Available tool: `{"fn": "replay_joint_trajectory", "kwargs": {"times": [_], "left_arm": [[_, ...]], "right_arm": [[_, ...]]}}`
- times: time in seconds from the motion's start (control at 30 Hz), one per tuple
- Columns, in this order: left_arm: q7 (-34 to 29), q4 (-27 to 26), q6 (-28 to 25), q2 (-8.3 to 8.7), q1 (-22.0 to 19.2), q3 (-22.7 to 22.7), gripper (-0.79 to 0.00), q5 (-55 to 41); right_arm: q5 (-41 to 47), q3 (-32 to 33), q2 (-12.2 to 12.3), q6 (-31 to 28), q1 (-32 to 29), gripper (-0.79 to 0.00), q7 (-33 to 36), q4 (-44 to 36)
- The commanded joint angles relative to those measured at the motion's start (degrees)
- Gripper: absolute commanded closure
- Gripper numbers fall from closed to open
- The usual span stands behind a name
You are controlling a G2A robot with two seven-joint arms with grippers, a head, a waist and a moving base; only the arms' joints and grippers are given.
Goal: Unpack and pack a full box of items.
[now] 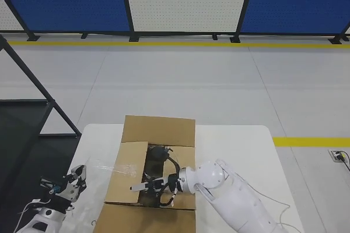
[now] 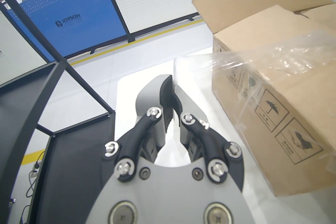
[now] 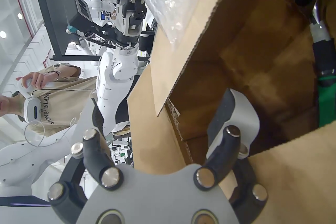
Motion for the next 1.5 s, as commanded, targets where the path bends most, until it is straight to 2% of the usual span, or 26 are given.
{"fn": "replay_joint_trajectory", "kwargs": {"times": [0.0, 0.03, 0.07, 0.1, 0.13, 0.33, 0.37, 0.43, 0.47, 0.57, 0.93, 1.47], "left_arm": [[0.0, 0.0, 0.1, -0.04, 0.0, 0.0, 0.0, 0.0], [-0.1, 0.0, 0.1, -0.06, 0.0, 0.0, 0.0, 0.1], [0.0, 0.1, 0.1, -0.07, 0.0, -0.1, 0.0, 0.1], [-0.1, 0.2, 0.2, -0.09, 0.0, -0.1, 0.0, 0.1], [0.0, 0.3, 0.2, -0.11, 0.0, -0.1, 0.0, 0.1], [-0.1, 0.5, 0.1, -0.22, -0.2, 0.0, 0.0, 0.4], [-0.1, 0.6, 0.1, -0.24, -0.2, 0.0, 0.0, 0.4], [-0.1, 0.6, 0.0, -0.28, -0.2, 0.0, 0.0, 0.4], [-0.1, 0.6, 0.0, -0.3, -0.2, 0.0, 0.0, 0.5], [-0.1, 0.7, 0.0, -0.36, -0.2, 0.2, 0.0, 0.6], [0.2, 1.7, 0.4, -0.52, -0.1, -0.5, 0.0, 0.5], [0.2, 3.1, 0.4, -0.66, -0.3, -1.5, 0.0, 0.6]], "right_arm": [[1.6, -0.6, -0.5, -1.3, 0.6, -0.785, -0.3, 1.9], [2.2, -0.9, -0.8, -2.0, 1.0, -0.727, -0.4, 2.9], [2.9, -1.1, -1.1, -2.7, 1.3, -0.634, -0.5, 3.8], [3.5, -1.2, -1.3, -3.4, 1.5, -0.493, -0.8, 4.7], [3.9, -1.5, -1.6, -3.9, 1.8, -0.391, -0.9, 5.6], [5.6, -2.4, -2.7, -6.2, 3.3, -0.283, -1.0, 9.6], [5.8, -2.6, -2.9, -6.3, 3.5, -0.219, -0.9, 10.1], [6.0, -2.8, -3.1, -6.7, 3.8, -0.179, -0.9, 10.9], [6.0, -2.8, -3.3, -7.0, 4.0, -0.108, -0.8, 11.2], [5.9, -3.0, -3.6, -7.4, 4.4, 0.0, -0.7, 12.0], [6.5, -2.8, -4.3, -8.6, 4.8, 0.0, -1.1, 13.5], [6.5, -1.7, -4.7, -7.2, 5.2, 0.0, -0.2, 14.7]]}}
